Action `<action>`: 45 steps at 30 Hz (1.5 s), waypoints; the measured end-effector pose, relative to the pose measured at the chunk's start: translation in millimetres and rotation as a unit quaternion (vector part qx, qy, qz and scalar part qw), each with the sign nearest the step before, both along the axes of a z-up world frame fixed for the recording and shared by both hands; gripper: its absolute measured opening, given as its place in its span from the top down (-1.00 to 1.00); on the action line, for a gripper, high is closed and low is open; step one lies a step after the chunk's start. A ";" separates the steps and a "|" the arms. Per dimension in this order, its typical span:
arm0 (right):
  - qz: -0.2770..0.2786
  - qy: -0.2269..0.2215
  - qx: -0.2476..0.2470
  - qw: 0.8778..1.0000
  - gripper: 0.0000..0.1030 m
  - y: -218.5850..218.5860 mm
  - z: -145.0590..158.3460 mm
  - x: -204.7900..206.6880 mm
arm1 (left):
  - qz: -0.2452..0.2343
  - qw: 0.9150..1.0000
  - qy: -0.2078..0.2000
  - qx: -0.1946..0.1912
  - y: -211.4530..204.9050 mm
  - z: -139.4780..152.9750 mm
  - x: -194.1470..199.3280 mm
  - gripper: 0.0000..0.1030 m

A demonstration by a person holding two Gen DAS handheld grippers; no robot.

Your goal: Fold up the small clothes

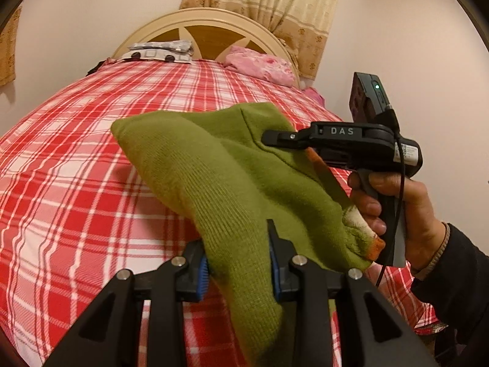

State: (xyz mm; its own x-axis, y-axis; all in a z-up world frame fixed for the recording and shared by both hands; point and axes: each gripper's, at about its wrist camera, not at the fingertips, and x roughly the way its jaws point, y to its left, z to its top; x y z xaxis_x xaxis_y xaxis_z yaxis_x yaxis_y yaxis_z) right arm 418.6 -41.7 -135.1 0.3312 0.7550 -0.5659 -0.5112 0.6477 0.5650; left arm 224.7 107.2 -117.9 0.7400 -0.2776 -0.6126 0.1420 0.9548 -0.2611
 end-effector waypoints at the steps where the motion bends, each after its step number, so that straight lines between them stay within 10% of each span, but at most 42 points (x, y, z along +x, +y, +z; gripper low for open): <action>1: 0.003 0.000 0.000 1.000 0.52 3.8 0.1 -0.8 | 0.003 1.000 -0.001 0.000 2.1 0.3 -2.5 0.39; 45: 0.087 0.037 -0.026 0.995 0.52 104.8 -43.7 -7.4 | 0.067 0.997 0.040 -0.013 62.2 -47.3 -50.9 0.37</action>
State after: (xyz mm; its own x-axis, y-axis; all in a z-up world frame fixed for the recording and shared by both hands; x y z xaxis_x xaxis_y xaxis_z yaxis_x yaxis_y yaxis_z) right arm 411.2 63.0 -178.8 0.1532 0.7669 -0.6233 -0.5764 0.5816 0.5740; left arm 173.8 169.5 -165.3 0.7205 -0.1964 -0.6650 -0.0081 0.9566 -0.2913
